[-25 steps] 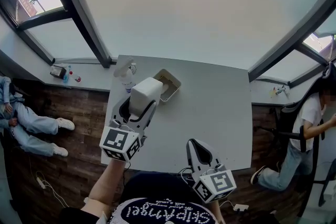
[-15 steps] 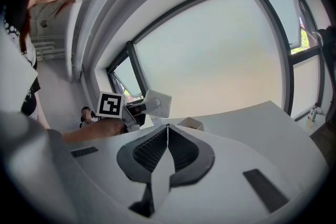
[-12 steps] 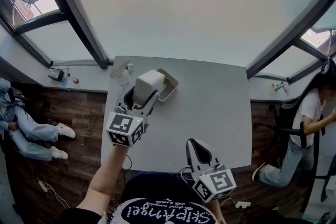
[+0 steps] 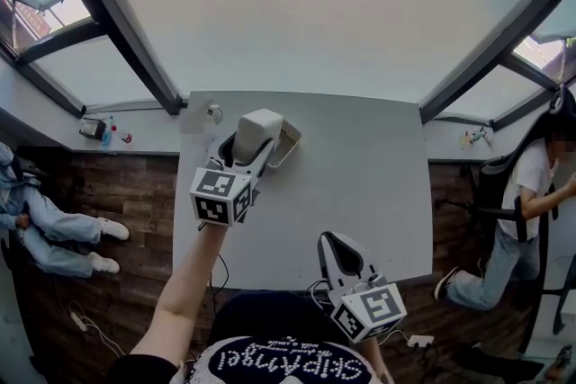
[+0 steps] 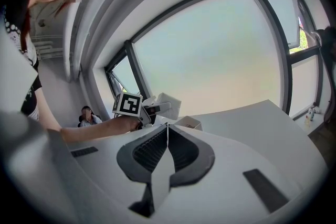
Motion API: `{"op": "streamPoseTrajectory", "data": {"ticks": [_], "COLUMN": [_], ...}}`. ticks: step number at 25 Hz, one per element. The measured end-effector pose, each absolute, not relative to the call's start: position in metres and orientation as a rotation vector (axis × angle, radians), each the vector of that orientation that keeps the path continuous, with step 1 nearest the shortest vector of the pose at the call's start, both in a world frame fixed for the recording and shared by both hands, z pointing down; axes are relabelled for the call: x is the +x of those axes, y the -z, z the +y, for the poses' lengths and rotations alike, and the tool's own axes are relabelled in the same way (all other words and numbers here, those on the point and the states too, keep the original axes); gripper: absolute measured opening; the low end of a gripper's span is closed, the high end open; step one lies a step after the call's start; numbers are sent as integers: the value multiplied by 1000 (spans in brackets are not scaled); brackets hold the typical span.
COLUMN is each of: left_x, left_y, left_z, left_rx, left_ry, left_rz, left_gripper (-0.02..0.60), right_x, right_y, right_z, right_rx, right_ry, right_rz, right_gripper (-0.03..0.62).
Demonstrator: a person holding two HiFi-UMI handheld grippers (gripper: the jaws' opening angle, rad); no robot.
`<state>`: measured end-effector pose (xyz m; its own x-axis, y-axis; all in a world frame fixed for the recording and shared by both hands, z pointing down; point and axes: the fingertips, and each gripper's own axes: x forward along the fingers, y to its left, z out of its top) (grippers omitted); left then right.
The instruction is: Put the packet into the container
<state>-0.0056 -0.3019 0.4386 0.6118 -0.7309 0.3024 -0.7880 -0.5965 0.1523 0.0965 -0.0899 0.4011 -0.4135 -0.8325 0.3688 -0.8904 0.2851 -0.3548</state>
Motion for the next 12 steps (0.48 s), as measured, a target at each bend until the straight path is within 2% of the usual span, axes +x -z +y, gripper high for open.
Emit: {"op": "streamPoseTrajectory", "data": {"ticks": [12], "left_x": [3], "left_y": [-496], "left_z": [-322], "left_rx": [2503], "left_ry": [-542], "left_rz": [-1237], "left_gripper": [278], "right_x": [92], "right_y": [-404], "right_z": [-98], "right_rx": [1586], "right_ry": [-787], "right_rz": [-2444], "right_gripper": [15]}}
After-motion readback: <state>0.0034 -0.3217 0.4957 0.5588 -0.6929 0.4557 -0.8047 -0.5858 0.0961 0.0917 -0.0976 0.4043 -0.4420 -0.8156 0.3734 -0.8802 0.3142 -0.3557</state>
